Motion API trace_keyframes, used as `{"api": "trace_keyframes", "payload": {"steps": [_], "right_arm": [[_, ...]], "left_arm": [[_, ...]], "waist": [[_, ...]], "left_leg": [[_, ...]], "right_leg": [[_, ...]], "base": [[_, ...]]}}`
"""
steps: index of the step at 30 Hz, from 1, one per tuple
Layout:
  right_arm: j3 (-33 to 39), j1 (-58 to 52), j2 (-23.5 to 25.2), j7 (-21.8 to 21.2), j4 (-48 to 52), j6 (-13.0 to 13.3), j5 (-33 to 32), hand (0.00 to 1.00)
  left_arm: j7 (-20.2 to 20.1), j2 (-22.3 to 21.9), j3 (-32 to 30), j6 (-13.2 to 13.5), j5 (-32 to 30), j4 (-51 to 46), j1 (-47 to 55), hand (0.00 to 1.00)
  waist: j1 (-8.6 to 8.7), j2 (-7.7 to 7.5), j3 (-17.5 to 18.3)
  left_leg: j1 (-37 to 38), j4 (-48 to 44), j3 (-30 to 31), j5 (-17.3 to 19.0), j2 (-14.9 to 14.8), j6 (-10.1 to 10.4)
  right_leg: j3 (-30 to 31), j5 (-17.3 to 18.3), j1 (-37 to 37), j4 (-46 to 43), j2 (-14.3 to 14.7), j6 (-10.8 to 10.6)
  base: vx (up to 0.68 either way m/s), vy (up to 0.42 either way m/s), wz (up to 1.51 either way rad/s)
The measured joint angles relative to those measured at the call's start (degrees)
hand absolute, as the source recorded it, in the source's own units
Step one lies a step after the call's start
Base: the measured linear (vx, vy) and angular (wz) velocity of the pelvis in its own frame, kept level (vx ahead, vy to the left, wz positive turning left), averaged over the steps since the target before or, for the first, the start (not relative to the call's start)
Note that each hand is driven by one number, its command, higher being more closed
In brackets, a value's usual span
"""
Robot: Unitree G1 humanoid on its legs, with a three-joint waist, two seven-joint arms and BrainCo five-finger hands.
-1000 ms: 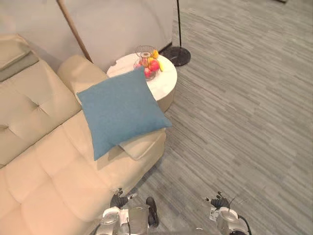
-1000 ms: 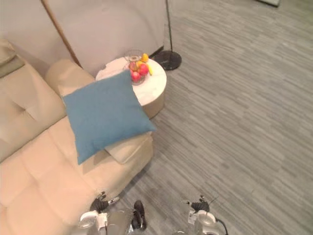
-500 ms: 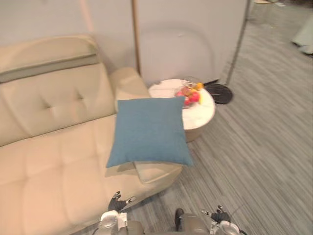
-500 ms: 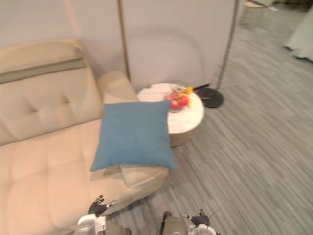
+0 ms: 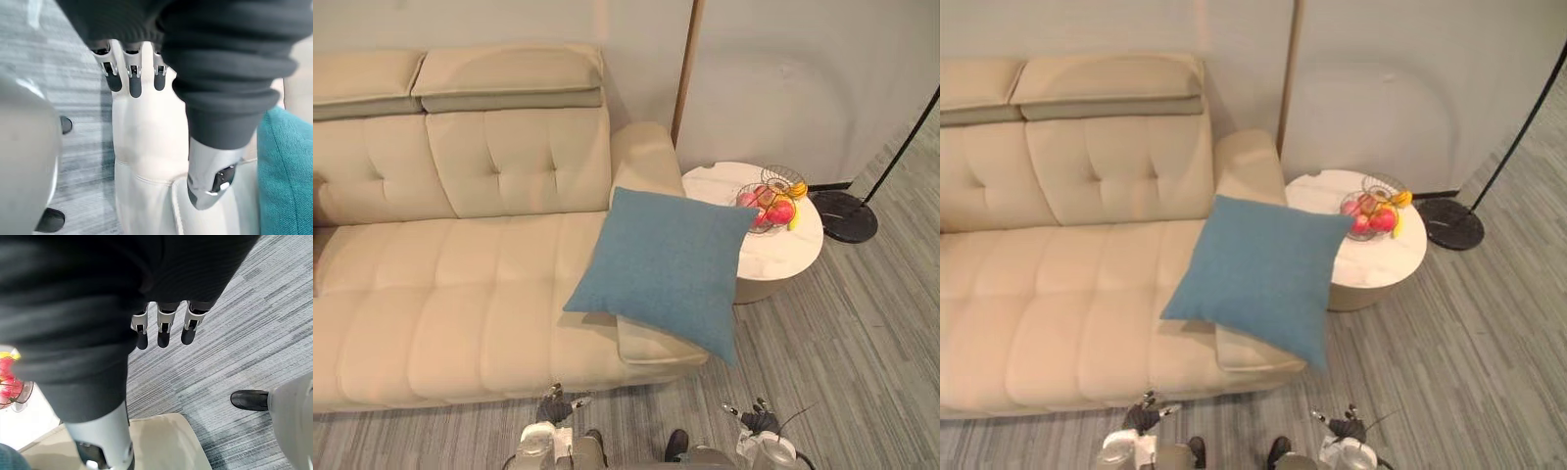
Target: Pick up cushions and gather them together orderly.
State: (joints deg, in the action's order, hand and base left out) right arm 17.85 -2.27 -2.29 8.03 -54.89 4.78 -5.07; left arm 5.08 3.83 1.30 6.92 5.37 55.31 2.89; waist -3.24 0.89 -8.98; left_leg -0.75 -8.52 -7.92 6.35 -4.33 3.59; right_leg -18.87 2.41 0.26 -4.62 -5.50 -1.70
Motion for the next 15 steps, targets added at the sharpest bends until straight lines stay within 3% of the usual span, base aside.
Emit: {"api": "trace_keyframes", "payload": {"steps": [5, 10, 15], "right_arm": [[0.1, -0.3, -0.1, 0.9, 2.4, 0.0, 0.0, 0.00], [0.2, -2.8, -1.6, 1.3, 17.4, 0.5, 0.0, 0.00], [2.8, -3.3, -5.6, 0.9, 28.4, 2.1, 0.0, 0.00]], "left_arm": [[0.0, 0.1, 0.4, 0.0, -0.6, -0.2, -0.1, 0.00], [0.2, 1.9, -1.2, 0.0, 1.2, -7.2, 1.5, 0.00], [1.5, 6.4, -5.9, 0.3, 2.4, -16.3, 1.5, 0.00]], "waist": [[0.24, 0.14, 0.1], [1.00, 0.13, 0.1], [1.41, 0.25, 0.5]], "left_leg": [[1.8, 4.6, 0.3, -2.7, -0.2, 0.4], [2.2, 6.7, -0.7, -3.0, -0.6, 0.9], [2.7, 8.5, -0.9, -3.1, -0.8, 1.2]], "right_leg": [[-0.3, -1.1, 0.3, 1.9, 0.8, 0.8], [0.6, -2.1, 0.8, 4.2, 1.7, 0.3], [0.9, -2.2, 0.8, 5.4, 2.3, 0.3]], "base": [[-0.06, -0.038, 0.00], [-0.06, -0.022, -0.10], [0.04, -0.011, -0.04]]}}
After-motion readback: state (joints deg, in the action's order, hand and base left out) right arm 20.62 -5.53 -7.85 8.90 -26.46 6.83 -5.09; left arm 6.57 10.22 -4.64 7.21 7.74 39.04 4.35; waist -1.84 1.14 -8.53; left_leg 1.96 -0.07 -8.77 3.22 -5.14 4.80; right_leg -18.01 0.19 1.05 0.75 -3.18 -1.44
